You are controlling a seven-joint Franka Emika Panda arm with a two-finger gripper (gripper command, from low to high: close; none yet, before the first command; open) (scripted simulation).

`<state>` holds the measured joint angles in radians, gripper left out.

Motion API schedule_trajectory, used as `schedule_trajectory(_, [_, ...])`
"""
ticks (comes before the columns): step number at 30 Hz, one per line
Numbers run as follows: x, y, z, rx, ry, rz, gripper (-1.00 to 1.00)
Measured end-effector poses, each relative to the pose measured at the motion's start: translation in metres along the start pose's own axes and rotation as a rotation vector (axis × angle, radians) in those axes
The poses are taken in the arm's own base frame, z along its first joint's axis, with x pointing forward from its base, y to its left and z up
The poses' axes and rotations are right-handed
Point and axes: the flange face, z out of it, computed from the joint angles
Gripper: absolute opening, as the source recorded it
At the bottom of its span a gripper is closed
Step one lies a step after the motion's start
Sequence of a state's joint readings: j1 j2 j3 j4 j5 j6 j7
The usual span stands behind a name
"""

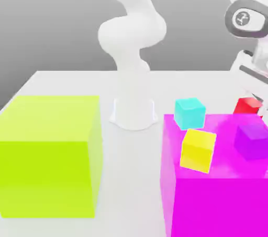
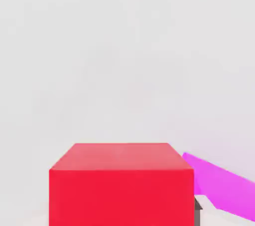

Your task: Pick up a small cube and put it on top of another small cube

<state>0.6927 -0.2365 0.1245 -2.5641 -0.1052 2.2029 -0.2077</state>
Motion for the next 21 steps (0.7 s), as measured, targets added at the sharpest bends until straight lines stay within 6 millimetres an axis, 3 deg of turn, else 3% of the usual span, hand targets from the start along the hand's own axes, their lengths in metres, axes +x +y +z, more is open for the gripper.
schedule_trajectory(6, [-0.054,0.083,-0.055,0.049,0.023,0.329,-1.0])
schedule_trajectory(13, [-0.123,0.15,-0.092,0.125,0.089,0.784,-1.0])
schedule_trajectory(15, [-0.131,0.158,-0.083,0.138,0.102,0.86,-1.0])
schedule_trajectory(18, [-0.128,0.158,-0.044,0.142,0.105,0.882,-1.0])
schedule_trajectory(19, [-0.128,0.157,-0.036,0.143,0.106,0.883,1.0])
schedule_trajectory(21, [-0.128,0.157,-0.036,0.143,0.106,0.883,1.0])
